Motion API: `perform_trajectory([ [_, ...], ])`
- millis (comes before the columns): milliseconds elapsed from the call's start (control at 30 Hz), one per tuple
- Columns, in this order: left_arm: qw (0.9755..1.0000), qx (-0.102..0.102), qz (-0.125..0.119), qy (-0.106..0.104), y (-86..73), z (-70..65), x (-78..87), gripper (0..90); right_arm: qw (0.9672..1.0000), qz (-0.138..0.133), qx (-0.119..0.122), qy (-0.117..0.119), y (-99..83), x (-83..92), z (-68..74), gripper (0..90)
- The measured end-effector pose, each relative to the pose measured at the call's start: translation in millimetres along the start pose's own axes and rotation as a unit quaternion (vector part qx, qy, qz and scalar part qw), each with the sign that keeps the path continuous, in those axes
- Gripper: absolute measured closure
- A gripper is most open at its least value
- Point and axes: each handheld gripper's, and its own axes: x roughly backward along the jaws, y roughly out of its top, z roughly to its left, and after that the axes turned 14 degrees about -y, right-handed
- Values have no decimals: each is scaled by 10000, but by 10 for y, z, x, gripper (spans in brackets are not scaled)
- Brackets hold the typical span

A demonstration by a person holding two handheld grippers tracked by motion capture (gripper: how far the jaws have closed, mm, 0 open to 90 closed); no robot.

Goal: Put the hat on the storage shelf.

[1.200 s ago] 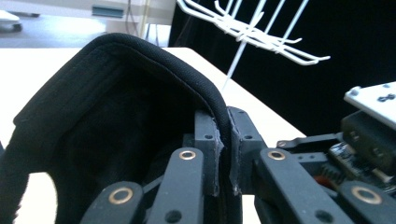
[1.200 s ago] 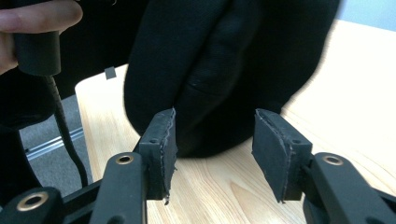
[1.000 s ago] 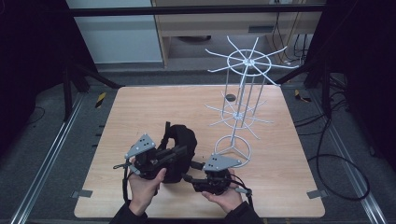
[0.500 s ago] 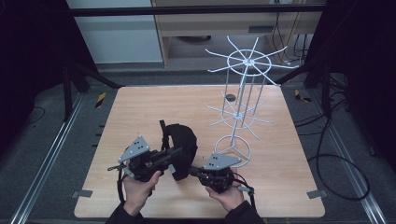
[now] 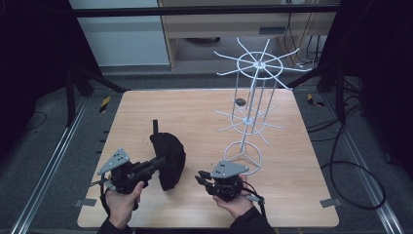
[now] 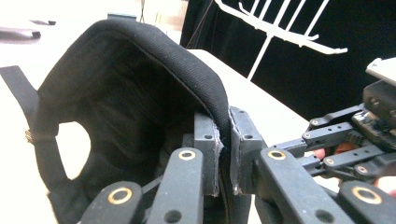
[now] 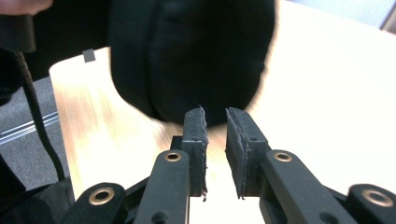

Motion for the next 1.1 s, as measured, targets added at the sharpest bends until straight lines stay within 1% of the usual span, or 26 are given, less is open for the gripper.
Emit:
perform_trajectory([
  [67, 10000, -33, -22, -2, 33, -12, -7, 835, 9999, 27, -91, 39, -44, -1, -32, 749],
  [100, 10000, -84, -12, -16, 60, -30, -29, 836, 9999, 23, -111, 40, -54, -4, -34, 736],
  [133, 10000, -84, -12, -16, 60, -30, -29, 837, 9999, 23, -111, 40, -54, -4, -34, 736],
  [167, 9998, -211, 38, -21, 121, -72, -105, 839, 9999, -11, -112, 94, -53, -10, -18, 705],
  [200, 9998, -211, 38, -21, 121, -72, -105, 839, 9999, -35, -94, 117, -46, -14, -6, 677],
  [233, 9996, -272, 89, -58, 186, -105, -206, 840, 9998, -70, -94, 147, -40, -20, 11, 655],
  [267, 9996, -272, 89, -58, 186, -105, -206, 840, 9998, -70, -94, 147, -40, -20, 11, 655],
  [300, 9995, -272, 81, -126, 253, -136, -299, 841, 9997, -93, -70, 236, -37, -39, 42, 593],
  [333, 9995, -272, 81, -126, 253, -136, -299, 841, 9997, -93, -70, 236, -37, -39, 42, 593],
  [367, 9994, -257, 1, -245, 321, -182, -377, 841, 9997, -94, -22, 233, -51, -66, 75, 551],
  [400, 9994, -257, 1, -245, 321, -182, -377, 841, 9997, -94, -22, 233, -51, -66, 75, 551],
  [433, 9990, -317, -45, -319, 383, -247, -442, 841, 9996, -59, -9, 261, -72, -83, 89, 506],
  [500, 9987, -350, -54, -363, 409, -280, -470, 841, 9997, -117, 4, 211, -89, -91, 86, 465],
  [533, 9984, -377, -59, -418, 432, -312, -497, 841, 9997, -117, 4, 211, -89, -91, 86, 465],
  [567, 9977, -430, -84, -514, 462, -377, -542, 841, 9998, -188, 31, 94, -100, -92, 70, 448],
  [600, 9977, -430, -84, -514, 462, -377, -542, 842, 9998, -188, 31, 94, -100, -92, 70, 448],
  [700, 9965, -503, -52, -666, 476, -452, -586, 842, 9996, -254, 114, -56, -114, -119, 39, 484],
  [733, 9963, -521, -37, -684, 471, -468, -597, 842, 9995, -268, 140, -88, -122, -136, 26, 522],
  [767, 9959, -543, 11, -721, 454, -485, -614, 842, 9993, -297, 211, -98, -143, -153, 13, 659],
  [800, 9959, -543, 11, -721, 454, -485, -614, 842, 9993, -297, 211, -98, -143, -153, 13, 659],
  [833, 9960, -527, 26, -723, 432, -476, -618, 841, 9995, -252, 187, -74, -158, -146, 0, 840],
  [867, 9961, -509, 18, -723, 421, -462, -613, 841, 9998, -185, 62, 38, -161, -140, -21, 889],
  [900, 9962, -472, 2, -736, 411, -445, -601, 842, 9998, -114, -78, 127, -162, -134, -46, 900],
  [933, 9962, -472, 2, -736, 411, -445, -601, 842, 9997, -68, -136, 166, -165, -126, -67, 900],
  [1000, 9964, -422, -14, -733, 387, -406, -566, 841, 9998, -23, -136, 176, -166, -118, -82, 900],
  [1100, 9969, -347, -53, -704, 336, -338, -501, 840, 9998, 92, -45, 143, -158, -84, -101, 900],
])
